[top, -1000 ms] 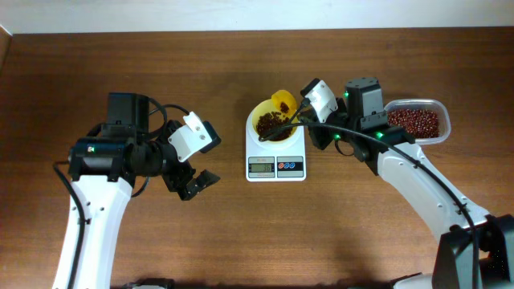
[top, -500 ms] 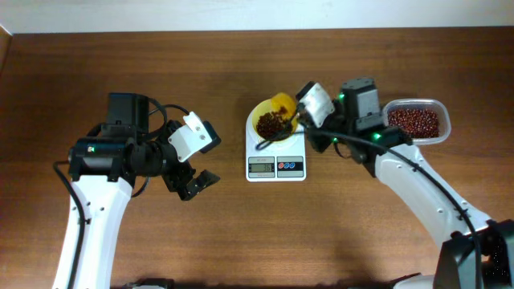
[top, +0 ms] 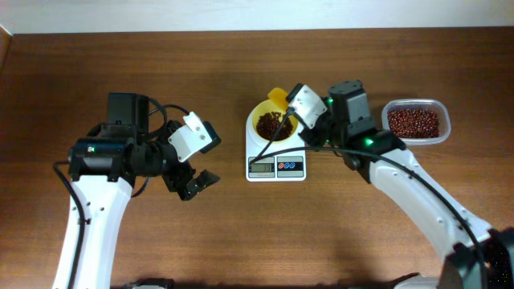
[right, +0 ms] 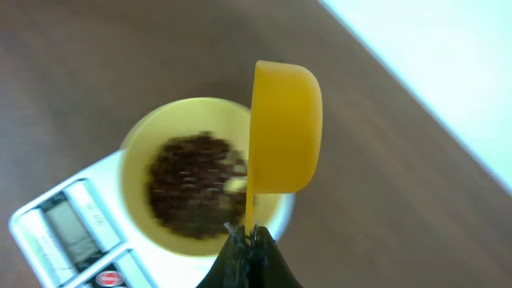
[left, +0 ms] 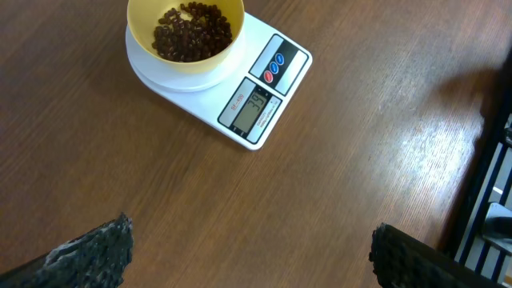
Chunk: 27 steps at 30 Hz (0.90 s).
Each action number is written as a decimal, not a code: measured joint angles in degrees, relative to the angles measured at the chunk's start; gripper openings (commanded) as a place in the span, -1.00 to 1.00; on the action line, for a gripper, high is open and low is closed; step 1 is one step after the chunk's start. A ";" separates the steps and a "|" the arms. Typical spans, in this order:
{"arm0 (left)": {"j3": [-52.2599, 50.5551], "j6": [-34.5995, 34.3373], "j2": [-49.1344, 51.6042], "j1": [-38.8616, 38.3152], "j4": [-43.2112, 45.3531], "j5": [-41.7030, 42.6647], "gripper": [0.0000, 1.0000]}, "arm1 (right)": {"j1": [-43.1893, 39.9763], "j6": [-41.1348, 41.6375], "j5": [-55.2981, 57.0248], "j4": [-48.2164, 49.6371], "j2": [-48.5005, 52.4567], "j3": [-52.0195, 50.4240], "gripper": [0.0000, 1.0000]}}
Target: Scoop item into bowl and weigh 50g on scale
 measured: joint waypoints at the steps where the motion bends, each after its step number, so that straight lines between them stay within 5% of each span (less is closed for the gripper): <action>1: 0.00 0.00 0.00 0.00 0.00 -0.02 0.97 | -0.92 -0.04 2.16 0.02 -1.53 0.00 -0.92; 7: 0.00 0.00 0.00 0.00 0.00 -0.02 0.97 | -16.65 -0.13 17.25 -5.14 -12.83 0.46 -0.92; 14: 0.00 0.00 0.00 0.00 0.00 0.00 0.97 | -33.46 12.90 16.22 -17.38 -7.72 0.63 -0.92; 20: 0.00 0.00 0.00 0.00 0.02 0.00 0.98 | -34.10 16.24 9.46 -17.81 3.08 0.63 -0.92; 27: 0.00 0.00 0.00 0.00 0.02 -0.02 0.97 | -34.10 16.61 6.60 -17.81 4.24 0.63 -0.92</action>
